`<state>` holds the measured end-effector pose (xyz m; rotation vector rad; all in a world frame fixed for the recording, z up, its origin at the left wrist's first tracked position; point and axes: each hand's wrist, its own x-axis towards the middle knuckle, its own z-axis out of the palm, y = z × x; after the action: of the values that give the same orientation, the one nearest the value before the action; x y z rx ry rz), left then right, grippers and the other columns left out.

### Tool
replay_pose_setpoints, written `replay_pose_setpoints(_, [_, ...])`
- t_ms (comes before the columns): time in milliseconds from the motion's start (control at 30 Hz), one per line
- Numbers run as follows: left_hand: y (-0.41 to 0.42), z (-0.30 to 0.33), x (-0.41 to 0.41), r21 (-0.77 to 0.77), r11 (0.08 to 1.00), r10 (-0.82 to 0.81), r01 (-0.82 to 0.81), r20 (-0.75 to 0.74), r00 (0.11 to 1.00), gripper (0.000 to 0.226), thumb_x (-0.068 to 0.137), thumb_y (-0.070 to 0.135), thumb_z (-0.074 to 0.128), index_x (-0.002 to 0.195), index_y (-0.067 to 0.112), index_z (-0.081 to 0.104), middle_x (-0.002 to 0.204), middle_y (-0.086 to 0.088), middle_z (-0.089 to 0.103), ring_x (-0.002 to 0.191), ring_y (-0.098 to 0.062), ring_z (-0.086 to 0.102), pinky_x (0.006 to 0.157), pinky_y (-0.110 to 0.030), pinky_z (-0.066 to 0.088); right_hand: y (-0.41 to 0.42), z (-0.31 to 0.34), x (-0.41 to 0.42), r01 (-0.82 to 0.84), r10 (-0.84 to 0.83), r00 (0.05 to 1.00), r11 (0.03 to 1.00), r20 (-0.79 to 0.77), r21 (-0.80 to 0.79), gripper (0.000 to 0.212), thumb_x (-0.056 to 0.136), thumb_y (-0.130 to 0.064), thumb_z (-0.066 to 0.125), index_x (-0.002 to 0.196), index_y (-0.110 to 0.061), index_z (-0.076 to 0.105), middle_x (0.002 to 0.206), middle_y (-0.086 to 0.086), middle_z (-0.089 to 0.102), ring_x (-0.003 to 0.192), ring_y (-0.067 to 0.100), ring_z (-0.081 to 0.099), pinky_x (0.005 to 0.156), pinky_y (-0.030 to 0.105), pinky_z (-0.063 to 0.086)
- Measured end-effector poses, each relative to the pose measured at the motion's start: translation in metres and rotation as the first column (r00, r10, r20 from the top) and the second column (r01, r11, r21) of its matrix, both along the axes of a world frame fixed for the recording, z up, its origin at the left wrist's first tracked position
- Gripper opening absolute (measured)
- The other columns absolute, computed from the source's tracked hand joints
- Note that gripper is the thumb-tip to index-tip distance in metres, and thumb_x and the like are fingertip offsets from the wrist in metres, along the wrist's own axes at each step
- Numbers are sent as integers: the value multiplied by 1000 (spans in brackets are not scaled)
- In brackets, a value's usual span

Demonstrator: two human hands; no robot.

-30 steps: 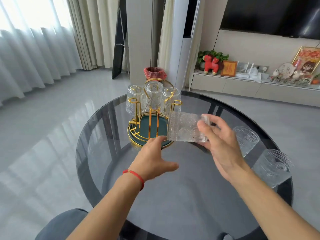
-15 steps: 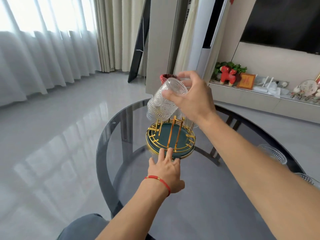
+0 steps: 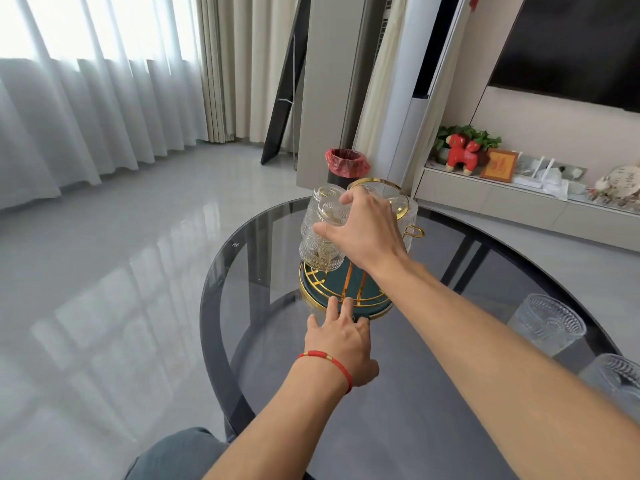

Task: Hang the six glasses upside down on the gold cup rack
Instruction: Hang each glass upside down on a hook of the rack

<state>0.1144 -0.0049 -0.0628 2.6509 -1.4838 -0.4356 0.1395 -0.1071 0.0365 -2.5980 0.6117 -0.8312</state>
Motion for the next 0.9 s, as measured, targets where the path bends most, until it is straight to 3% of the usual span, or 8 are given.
replay_pose_setpoints(200, [2,0,1,-13,1000,2,-2,4,1000,59,95,44,63,145,16,48,169,-11,13,157,-33,3,118,-60,30,3,-4,3,2,-3,999,1000,-43,-31,70,79,-46,87,126,-9,51,124,10,64,111,27,61,85,29,43])
replay_pose_setpoints(433, [3,1,1,-49,999,8,-7,21,1000,58,96,46,62,146,18,49,164,-10,26,153,-32,17,114,-57,38,3,-9,-2,-31,14,991,992,-135,-122,52,89,-54,74,116,-13,56,117,9,59,104,27,61,80,31,43])
replay_pose_setpoints(533, [-1,7,0,-235,969,69,-78,-47,997,47,96,39,62,137,18,58,143,-9,53,136,-31,45,103,-49,49,4,-10,-19,-55,43,996,987,-84,-150,42,97,-49,65,117,-13,59,117,8,60,104,29,62,82,38,47])
replay_pose_setpoints(667, [-9,20,-8,-572,787,77,-232,-283,956,25,90,21,65,113,13,71,111,-9,74,107,-32,66,86,-41,56,-4,-15,-61,-40,59,987,991,148,-127,18,99,-30,60,106,-14,65,108,4,65,102,24,63,85,41,52])
replay_pose_setpoints(767, [-12,26,-18,-688,693,-15,-218,-316,949,23,87,16,68,109,12,72,105,-5,77,99,-24,70,89,-40,58,-16,-26,-105,-11,33,976,994,215,-107,13,97,-25,56,99,-15,65,103,0,65,99,21,63,88,42,52])
replay_pose_setpoints(900, [-17,18,-41,-711,694,-150,-114,-298,943,34,86,18,69,120,24,67,111,2,72,102,-14,65,90,-39,60,-39,-56,-173,64,-45,987,990,154,-126,10,92,-18,59,95,-14,68,97,-1,68,96,23,62,87,41,51])
